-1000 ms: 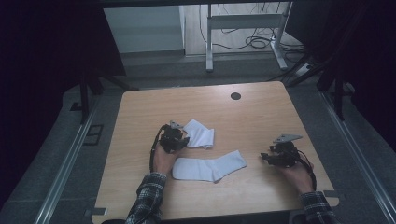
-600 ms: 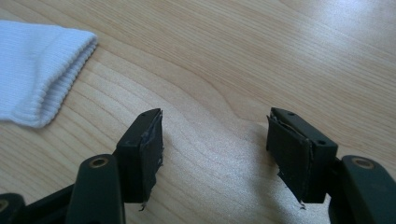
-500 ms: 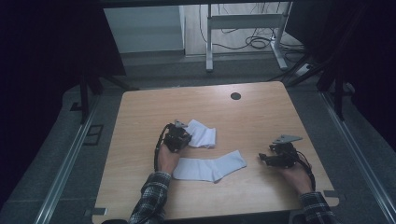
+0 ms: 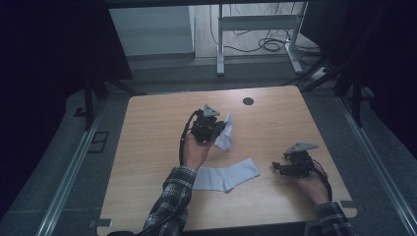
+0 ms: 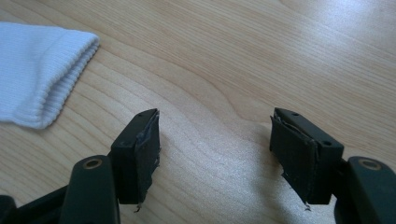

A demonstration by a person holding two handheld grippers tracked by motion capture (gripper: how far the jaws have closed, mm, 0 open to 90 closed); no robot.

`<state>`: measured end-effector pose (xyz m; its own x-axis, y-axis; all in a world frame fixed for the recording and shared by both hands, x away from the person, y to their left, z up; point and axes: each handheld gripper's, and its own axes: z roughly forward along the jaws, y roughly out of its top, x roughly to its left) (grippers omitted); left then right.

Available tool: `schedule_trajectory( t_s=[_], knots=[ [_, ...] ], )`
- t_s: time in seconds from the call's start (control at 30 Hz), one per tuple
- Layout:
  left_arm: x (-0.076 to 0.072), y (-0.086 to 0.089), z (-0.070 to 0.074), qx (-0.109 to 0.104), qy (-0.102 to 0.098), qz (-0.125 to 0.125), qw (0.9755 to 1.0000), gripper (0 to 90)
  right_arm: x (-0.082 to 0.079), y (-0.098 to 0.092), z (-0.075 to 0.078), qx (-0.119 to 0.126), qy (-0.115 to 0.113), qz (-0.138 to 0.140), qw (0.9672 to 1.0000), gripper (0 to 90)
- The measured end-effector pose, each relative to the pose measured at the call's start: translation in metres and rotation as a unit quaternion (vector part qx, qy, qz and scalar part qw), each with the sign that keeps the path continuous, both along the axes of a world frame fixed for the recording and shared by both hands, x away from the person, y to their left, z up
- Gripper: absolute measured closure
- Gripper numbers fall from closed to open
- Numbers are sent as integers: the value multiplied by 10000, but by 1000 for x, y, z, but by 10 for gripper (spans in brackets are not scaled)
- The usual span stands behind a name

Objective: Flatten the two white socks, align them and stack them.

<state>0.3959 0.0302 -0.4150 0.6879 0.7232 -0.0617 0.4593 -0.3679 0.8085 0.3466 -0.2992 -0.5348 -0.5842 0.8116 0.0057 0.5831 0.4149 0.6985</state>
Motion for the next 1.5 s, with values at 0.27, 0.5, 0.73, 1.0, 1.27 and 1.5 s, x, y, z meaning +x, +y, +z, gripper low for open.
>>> schedule_trajectory(
  t_s=[0.27,0.5,0.73,1.0,1.27,1.5],
  knots=[
    [-12,-18,52,-344,-552,-183,9977,859,0,0,0,11,-7,10,10000,337],
    [-19,14,61,-167,-697,160,9973,858,0,0,0,11,-4,2,10000,333],
    [-14,56,8,94,-166,649,9977,858,-1,1,0,3,-18,-20,10000,330],
    [-15,91,-43,289,233,1038,9939,856,-1,1,0,3,-20,-38,10000,326],
    [-20,112,-70,551,422,1285,9893,854,-1,3,0,-3,6,-96,10000,325],
    [-32,130,-99,669,729,1412,9850,847,-1,4,0,-12,6,-144,9999,326]
  ],
)
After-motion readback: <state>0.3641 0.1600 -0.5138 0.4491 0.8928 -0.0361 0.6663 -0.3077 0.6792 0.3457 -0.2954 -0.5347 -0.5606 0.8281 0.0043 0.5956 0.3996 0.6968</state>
